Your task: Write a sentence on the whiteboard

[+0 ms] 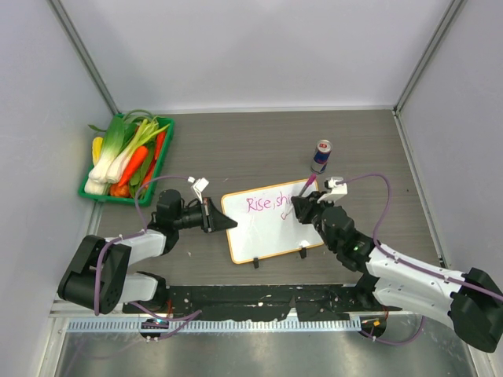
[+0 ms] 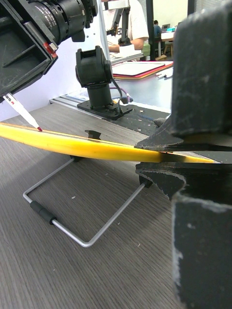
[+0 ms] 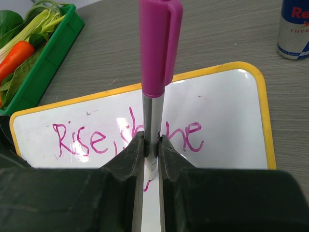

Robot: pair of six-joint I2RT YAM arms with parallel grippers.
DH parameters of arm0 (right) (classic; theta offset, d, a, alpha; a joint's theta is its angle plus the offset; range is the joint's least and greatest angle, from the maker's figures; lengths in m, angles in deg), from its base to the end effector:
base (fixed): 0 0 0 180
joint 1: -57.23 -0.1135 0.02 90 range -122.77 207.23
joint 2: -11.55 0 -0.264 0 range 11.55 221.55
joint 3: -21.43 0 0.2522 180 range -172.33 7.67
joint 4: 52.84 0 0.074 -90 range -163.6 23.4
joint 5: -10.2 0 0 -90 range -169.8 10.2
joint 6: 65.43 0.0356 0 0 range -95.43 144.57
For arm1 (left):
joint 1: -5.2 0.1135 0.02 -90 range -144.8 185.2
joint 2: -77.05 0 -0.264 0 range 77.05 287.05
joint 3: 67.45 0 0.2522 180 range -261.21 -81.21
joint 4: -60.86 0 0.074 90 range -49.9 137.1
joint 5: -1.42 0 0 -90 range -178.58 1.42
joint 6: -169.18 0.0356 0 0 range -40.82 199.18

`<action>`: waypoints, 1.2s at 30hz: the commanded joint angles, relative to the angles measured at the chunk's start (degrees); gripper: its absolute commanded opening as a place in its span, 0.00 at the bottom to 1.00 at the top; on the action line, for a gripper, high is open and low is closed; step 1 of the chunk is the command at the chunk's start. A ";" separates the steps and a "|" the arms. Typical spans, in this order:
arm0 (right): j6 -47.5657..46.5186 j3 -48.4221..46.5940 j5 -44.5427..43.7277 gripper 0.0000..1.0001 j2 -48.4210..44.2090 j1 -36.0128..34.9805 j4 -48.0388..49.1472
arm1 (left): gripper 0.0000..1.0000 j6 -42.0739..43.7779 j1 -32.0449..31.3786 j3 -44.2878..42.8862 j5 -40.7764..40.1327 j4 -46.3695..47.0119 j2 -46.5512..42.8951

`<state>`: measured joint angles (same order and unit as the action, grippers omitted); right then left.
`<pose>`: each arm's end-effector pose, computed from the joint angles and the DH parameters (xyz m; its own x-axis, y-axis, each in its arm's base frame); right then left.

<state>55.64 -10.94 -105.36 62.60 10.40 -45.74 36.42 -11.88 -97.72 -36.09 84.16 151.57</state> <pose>0.1459 0.1331 0.2167 -0.3080 0.3522 -0.8838 -0.2450 0.8683 0.4314 0.2016 -0.0915 0.1577 -0.8531 -0.1703 -0.4931 0.4192 0.3389 -0.8423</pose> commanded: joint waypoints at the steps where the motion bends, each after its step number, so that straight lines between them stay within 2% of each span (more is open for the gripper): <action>1: -1.97 -2.66 -4.67 0.01 0.72 0.07 0.32 | 0.00 3.83 0.21 -0.10 -5.56 -3.48 1.07; 22: -0.13 -4.33 0.51 0.01 3.53 0.07 2.43 | 0.00 3.83 0.21 -0.19 -5.56 -3.48 1.06; 30: 2.42 -2.66 1.83 0.01 -2.17 0.07 3.75 | 0.00 3.83 0.21 -0.19 -5.56 -3.48 1.15; 36: 0.40 -3.09 -0.01 0.01 -5.69 0.07 1.56 | 0.00 3.83 0.21 -0.19 -5.56 -3.40 1.33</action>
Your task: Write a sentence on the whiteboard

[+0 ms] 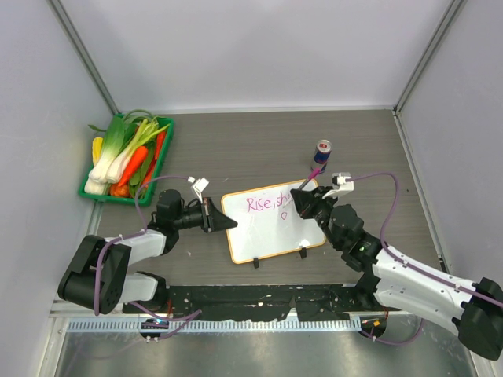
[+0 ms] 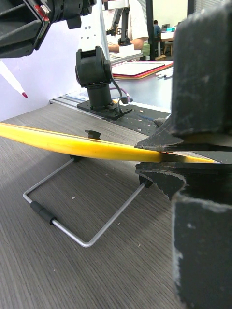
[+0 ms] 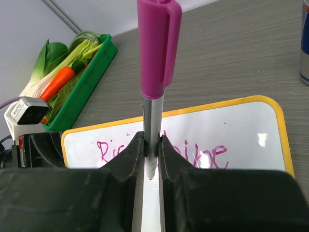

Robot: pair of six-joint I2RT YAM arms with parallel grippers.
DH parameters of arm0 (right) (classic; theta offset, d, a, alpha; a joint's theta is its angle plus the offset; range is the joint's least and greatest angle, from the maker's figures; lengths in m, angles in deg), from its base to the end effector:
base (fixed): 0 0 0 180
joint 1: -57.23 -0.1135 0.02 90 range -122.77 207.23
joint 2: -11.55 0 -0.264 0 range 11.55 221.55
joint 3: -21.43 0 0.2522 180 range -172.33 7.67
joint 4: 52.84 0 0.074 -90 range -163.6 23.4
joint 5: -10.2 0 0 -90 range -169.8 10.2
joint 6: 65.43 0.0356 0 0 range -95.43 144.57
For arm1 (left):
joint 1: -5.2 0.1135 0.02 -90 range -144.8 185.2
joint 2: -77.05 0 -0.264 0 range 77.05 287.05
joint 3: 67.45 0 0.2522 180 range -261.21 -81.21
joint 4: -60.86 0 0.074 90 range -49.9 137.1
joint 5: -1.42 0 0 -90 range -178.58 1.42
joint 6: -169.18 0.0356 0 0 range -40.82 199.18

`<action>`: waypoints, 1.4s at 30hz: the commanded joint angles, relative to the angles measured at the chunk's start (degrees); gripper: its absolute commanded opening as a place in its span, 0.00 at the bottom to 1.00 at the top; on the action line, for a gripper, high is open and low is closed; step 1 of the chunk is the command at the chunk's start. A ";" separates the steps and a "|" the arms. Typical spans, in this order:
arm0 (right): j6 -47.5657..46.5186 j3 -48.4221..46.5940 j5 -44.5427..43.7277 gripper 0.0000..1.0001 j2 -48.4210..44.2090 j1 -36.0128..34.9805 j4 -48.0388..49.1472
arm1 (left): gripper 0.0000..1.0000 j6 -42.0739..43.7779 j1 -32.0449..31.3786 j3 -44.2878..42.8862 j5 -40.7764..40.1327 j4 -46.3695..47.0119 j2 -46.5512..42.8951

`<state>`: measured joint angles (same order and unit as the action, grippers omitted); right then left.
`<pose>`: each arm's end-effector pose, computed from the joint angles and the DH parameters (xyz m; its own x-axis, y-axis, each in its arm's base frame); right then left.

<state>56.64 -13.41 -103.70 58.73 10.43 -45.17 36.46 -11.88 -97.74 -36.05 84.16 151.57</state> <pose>0.1427 0.1309 0.2446 -0.2543 0.4383 -0.8621 -0.3009 0.8113 0.5012 0.2016 -0.0915 0.1578 -0.8528 -0.1697 -0.4939 0.4202 0.3384 -0.8419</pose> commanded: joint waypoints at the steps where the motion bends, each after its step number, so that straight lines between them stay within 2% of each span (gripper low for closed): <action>1: -1.13 -0.80 -2.46 0.01 -1.91 0.05 0.02 | 0.00 3.78 0.21 -0.16 -5.60 -3.40 1.24; 33: -3.25 0.60 -5.45 0.01 4.06 0.05 0.19 | 0.00 3.78 0.21 -0.16 -5.60 -3.57 1.15; 42: -2.37 1.57 -5.89 0.01 2.75 0.05 -1.92 | 0.00 3.78 0.21 -0.16 -5.69 -3.66 1.15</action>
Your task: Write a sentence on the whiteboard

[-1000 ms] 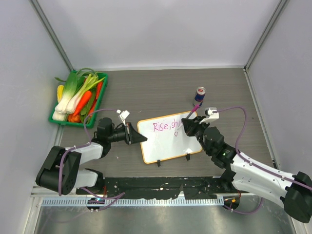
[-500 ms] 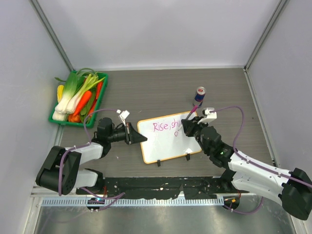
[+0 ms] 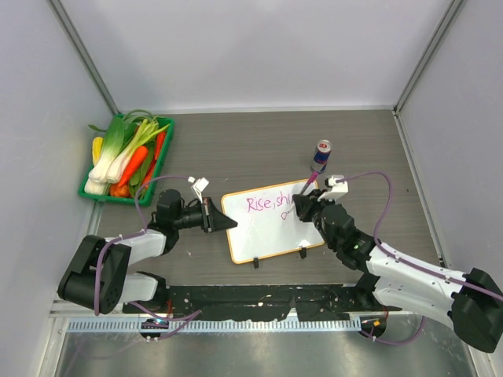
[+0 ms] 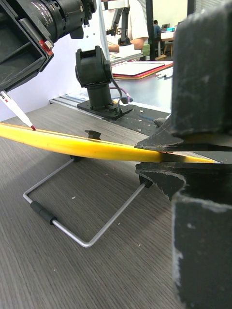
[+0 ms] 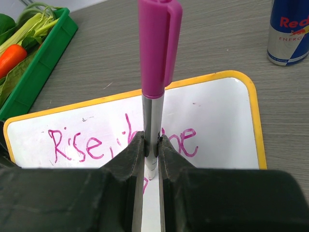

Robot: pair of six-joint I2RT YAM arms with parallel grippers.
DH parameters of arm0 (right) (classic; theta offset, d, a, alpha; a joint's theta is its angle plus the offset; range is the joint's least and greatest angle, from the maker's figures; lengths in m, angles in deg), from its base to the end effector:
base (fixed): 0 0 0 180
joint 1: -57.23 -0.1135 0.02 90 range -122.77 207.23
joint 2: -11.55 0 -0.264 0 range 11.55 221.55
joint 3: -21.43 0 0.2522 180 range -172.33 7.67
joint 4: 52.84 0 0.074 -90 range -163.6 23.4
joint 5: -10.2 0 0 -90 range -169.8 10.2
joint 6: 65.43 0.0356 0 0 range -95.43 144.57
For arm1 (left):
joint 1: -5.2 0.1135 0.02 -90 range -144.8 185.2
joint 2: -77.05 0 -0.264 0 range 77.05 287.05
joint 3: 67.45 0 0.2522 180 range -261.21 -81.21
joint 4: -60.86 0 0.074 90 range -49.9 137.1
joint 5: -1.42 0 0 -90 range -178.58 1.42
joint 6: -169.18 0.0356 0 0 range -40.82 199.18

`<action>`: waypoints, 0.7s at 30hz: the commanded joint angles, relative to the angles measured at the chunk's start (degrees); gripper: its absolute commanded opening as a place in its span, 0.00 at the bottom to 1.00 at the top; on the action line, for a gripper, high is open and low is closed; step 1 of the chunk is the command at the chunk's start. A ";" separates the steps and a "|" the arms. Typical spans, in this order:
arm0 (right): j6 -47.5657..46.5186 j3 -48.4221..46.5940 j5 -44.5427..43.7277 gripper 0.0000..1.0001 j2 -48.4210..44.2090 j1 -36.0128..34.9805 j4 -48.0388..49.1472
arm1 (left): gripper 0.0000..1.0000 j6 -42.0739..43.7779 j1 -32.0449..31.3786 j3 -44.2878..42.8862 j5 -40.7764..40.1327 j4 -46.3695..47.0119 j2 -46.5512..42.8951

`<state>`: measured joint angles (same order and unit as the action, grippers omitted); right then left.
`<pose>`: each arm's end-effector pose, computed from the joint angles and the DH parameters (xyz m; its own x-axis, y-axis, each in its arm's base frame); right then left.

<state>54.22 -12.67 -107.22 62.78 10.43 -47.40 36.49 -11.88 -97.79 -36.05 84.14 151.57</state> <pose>0.1482 0.1339 0.2237 -0.2879 0.3349 -0.8972 -0.2255 0.8868 0.4033 0.2018 -0.0916 0.1580 -0.8524 -0.1696 -0.4947 0.4211 0.3384 -0.8415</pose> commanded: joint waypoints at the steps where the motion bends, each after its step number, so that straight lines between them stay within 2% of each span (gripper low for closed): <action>1: 0.23 1.00 -2.38 0.01 -1.47 0.05 -0.04 | 0.00 3.76 0.21 -0.12 -5.69 -3.73 1.15; 13: 1.72 3.29 -1.59 0.01 -4.73 0.05 -2.68 | 0.00 3.76 0.29 -0.12 -5.60 -3.64 0.80; 21: 1.38 2.32 -1.15 0.01 -3.59 -0.04 -1.45 | 0.00 3.76 0.12 -0.03 -5.69 -3.64 0.89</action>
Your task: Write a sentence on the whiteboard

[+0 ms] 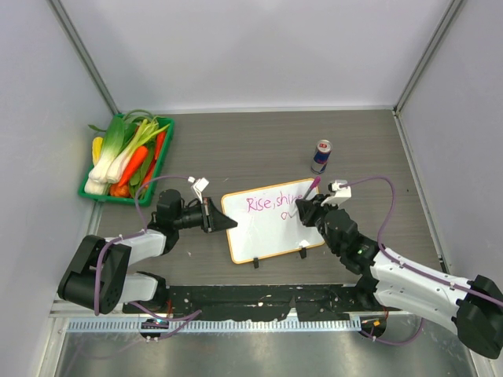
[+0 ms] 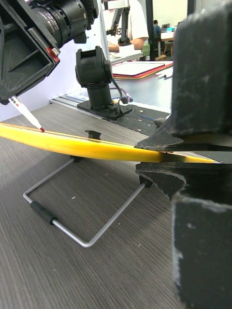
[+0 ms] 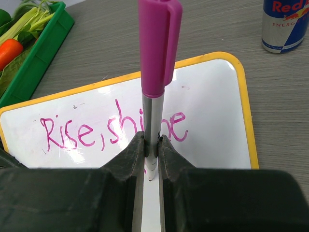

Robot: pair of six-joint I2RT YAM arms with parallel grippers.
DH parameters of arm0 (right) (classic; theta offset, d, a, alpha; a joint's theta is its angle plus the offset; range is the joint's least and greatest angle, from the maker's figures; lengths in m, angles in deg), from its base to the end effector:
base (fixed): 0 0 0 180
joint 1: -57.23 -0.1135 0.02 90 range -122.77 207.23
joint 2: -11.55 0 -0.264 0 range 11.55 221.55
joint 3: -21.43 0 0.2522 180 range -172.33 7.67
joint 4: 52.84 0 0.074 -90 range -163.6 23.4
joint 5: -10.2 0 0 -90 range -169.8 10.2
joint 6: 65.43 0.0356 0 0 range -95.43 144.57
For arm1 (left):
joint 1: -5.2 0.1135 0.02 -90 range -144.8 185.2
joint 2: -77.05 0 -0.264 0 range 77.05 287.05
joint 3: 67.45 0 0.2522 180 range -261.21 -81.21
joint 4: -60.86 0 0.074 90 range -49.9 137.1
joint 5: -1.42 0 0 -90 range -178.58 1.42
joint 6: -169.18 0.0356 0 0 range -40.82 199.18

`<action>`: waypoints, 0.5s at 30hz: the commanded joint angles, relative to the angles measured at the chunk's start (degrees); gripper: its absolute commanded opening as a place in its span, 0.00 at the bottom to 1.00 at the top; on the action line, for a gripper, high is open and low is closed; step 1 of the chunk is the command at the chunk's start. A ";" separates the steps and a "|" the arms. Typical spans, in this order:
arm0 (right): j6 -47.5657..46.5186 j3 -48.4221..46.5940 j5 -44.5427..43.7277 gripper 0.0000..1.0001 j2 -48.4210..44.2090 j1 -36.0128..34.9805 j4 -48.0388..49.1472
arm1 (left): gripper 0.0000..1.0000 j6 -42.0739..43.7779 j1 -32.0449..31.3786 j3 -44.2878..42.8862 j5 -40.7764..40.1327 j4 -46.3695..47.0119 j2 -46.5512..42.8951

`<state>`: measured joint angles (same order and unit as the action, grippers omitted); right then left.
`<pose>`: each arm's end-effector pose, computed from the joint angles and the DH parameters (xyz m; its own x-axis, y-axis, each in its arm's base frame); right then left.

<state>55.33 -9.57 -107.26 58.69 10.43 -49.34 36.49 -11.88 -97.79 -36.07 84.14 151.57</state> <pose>0.1391 0.1241 0.2138 -0.3020 0.3413 -0.8901 -0.2145 0.8854 0.4123 0.2018 -0.0916 0.1580 -0.8523 -0.1698 -0.4947 0.4210 0.3386 -0.8415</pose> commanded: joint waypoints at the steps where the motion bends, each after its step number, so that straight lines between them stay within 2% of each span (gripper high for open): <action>1: -0.09 -0.87 -0.93 0.01 0.68 0.05 0.76 | 0.00 3.76 0.21 -0.12 -5.67 -3.73 0.98; 15: -1.93 -3.42 -0.75 0.01 1.91 0.05 2.34 | 0.00 3.76 0.21 -0.03 -5.58 -3.55 0.98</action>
<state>54.63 -10.55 -107.17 60.72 10.43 -48.34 36.44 -11.88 -97.79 -36.05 84.12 151.57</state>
